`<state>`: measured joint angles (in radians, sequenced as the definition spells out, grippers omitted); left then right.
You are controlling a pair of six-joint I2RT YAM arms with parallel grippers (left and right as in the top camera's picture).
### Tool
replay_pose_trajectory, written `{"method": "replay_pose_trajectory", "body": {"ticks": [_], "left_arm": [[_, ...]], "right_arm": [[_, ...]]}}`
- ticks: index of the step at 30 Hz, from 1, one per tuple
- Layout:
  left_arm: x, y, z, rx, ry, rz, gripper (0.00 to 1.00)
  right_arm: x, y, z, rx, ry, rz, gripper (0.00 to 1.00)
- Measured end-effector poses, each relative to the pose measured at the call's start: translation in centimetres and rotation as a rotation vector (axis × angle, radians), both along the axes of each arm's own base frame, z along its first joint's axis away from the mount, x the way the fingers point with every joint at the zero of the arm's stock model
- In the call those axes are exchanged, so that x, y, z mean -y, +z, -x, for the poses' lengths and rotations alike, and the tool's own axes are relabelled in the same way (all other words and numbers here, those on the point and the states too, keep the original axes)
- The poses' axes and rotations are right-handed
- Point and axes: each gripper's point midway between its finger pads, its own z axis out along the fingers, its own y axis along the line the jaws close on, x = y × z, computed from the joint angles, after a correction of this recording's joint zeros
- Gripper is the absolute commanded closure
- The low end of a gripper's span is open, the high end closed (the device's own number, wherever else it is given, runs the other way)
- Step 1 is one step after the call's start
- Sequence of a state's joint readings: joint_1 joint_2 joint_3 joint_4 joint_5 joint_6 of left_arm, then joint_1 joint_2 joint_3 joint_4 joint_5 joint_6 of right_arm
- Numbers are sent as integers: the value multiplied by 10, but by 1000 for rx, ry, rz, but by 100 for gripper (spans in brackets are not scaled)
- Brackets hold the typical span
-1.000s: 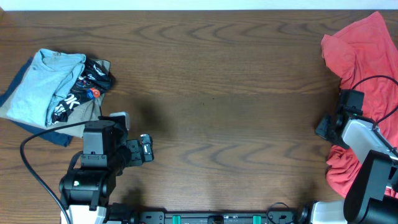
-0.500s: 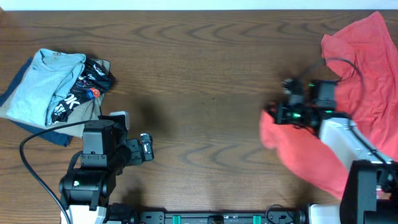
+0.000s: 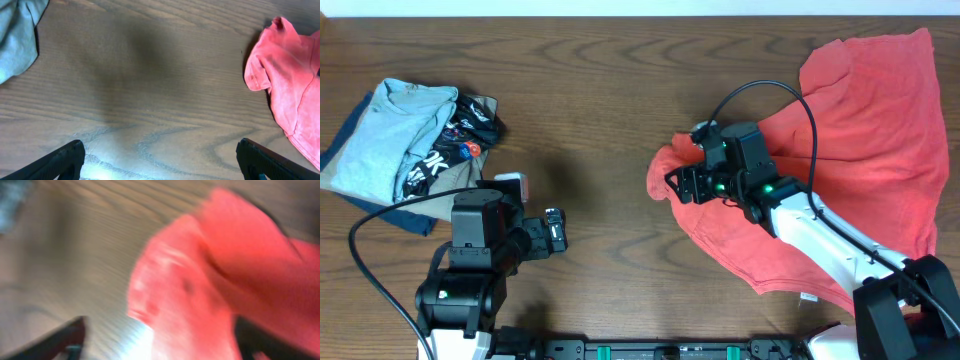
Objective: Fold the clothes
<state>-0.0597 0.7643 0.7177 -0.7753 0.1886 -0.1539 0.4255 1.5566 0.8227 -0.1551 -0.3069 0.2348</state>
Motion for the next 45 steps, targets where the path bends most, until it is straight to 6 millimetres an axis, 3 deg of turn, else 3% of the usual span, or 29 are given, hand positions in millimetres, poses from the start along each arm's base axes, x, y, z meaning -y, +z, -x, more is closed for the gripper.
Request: {"method": "replay_pose_trajectory", "body": {"ticks": [4,10,12,17,24,33,37,39,40,45], "left_arm": [[0,1,-1,0,29,24,2],[4,7,-16,17,129,132,2],[12,6,-24,13,120,174,2],[42,-7,-41,-36,40,242,2],[99,-45,-59,-143,-73,289,2],[185,-104,-67,-243,-164,362,2],[221,-127,-62,-279,-181,408,0],[239,-124,-63,-262,-199,443,11],[250,-126,-61,-259,-212,461,22],[273,-141,-48,-286,-245,470,94]], "right_arm": [[41,-9,2,-49,-100,131,1],[119,18,3,-23,-268,281,1],[144,28,11,-29,-327,315,1],[183,36,33,-85,-423,361,1],[209,32,55,-175,-492,388,1],[214,28,65,-222,-500,401,1],[214,27,66,-227,-499,402,1],[214,27,66,-226,-499,402,1],[214,27,66,-227,-499,402,1],[214,27,66,-227,-499,402,1]]}}
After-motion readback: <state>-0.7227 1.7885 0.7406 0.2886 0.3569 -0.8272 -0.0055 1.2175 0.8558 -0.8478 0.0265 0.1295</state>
